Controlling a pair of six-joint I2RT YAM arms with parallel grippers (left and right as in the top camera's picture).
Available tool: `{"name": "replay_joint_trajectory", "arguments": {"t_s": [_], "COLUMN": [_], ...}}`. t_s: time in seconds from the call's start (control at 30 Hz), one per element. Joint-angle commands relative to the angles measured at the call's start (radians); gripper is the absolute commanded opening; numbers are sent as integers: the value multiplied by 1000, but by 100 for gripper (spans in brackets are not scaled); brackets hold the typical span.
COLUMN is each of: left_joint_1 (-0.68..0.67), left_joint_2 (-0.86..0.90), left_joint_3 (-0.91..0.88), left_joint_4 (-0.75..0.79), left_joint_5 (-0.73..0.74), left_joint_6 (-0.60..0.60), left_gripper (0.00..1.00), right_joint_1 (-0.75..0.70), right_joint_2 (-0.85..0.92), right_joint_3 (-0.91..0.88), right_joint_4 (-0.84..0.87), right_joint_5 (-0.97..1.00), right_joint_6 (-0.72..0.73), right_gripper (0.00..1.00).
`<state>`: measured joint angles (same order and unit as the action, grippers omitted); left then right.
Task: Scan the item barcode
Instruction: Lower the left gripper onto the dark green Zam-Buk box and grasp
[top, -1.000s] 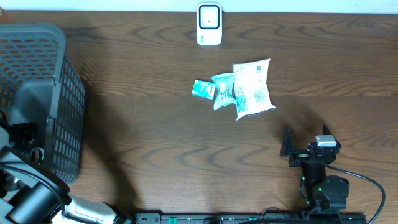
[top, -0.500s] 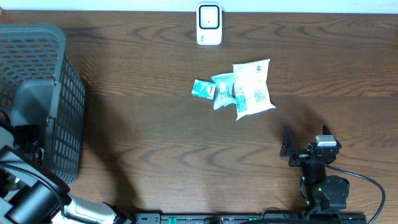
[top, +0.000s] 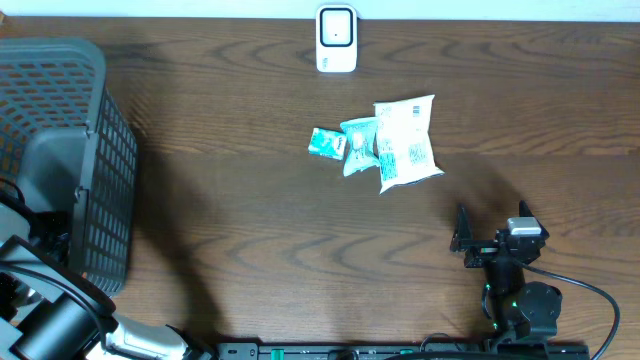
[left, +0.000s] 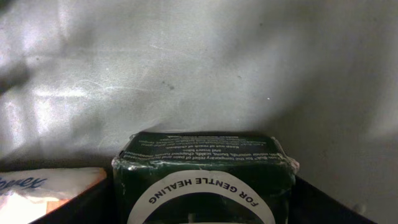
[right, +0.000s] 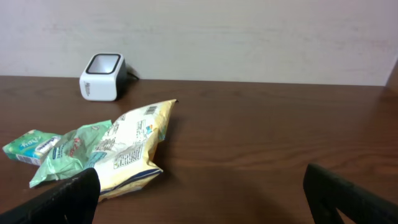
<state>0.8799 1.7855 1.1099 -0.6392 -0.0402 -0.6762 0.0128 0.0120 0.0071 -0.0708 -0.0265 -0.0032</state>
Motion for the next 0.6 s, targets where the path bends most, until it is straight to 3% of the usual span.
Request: {"name": "replay_joint_trajectory", "arguments": {"t_s": [0.0, 0.23, 0.33, 0.57], "left_joint_1": [-2, -2, -2, -2], "left_joint_2": [11, -95, -172, -375], "left_joint_3": [-11, 26, 28, 28], "left_joint_4": [-9, -18, -17, 0], "left_joint_5": [32, 33, 33, 33], "left_joint_6": [3, 7, 7, 6], "left_gripper": [65, 57, 47, 48], "right_joint_1": [8, 8, 8, 8], "right_joint_2": [-5, -5, -5, -5], "right_joint_3": [-2, -2, -2, -2], "right_joint_4": [-4, -4, -4, -4], "right_joint_5": [-2, -2, -2, -2], "right_joint_6": [17, 17, 17, 17], "right_gripper": [99, 99, 99, 99]}}
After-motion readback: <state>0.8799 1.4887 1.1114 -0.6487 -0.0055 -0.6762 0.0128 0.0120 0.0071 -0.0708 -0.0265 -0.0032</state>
